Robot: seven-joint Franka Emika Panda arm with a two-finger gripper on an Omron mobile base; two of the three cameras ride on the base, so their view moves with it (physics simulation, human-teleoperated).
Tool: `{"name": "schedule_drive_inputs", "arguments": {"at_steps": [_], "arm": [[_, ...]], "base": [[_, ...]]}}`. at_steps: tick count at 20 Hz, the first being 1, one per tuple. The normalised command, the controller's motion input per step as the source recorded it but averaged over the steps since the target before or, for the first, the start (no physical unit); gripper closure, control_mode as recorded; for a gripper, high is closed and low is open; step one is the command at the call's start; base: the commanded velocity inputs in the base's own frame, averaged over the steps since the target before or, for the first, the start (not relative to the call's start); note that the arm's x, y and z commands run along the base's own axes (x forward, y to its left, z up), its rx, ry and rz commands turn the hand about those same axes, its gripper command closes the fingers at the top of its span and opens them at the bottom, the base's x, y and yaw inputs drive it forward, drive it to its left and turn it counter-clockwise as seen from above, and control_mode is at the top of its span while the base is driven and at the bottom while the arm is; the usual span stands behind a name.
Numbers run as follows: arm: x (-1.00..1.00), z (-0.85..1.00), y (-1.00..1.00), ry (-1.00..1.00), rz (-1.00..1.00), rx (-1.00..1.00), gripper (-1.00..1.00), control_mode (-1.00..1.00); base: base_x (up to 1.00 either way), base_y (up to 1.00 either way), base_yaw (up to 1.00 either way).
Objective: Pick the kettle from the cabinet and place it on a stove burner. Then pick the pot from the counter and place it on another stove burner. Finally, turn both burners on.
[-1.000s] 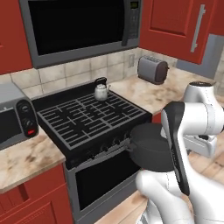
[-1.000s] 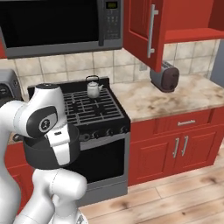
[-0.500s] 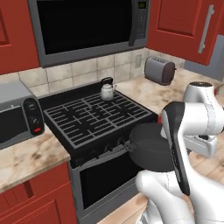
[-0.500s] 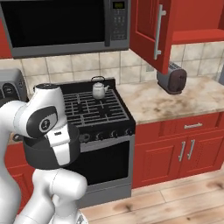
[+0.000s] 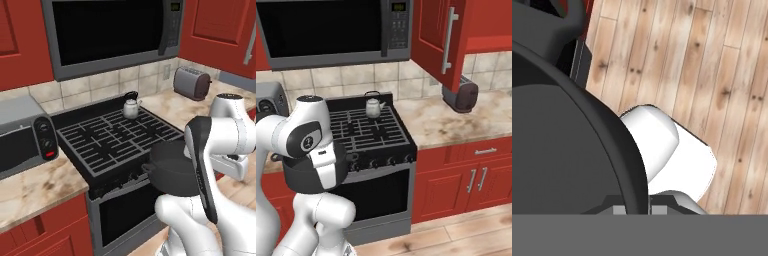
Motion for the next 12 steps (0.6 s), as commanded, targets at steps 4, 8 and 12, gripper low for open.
{"name": "schedule_drive_inputs", "arguments": {"at_steps": [4, 8, 12], "arm": [[0.00, 0.00, 0.00, 0.00, 0.00, 0.00, 1.00, 1.00], [0.00, 0.00, 0.00, 0.00, 0.00, 0.00, 1.00, 1.00], [0.00, 0.00, 0.00, 0.00, 0.00, 0.00, 1.00, 1.00]], "base": [[0.39, 0.16, 0.06], [0.36, 0.03, 0.09], [0.35, 0.00, 0.12]]}}
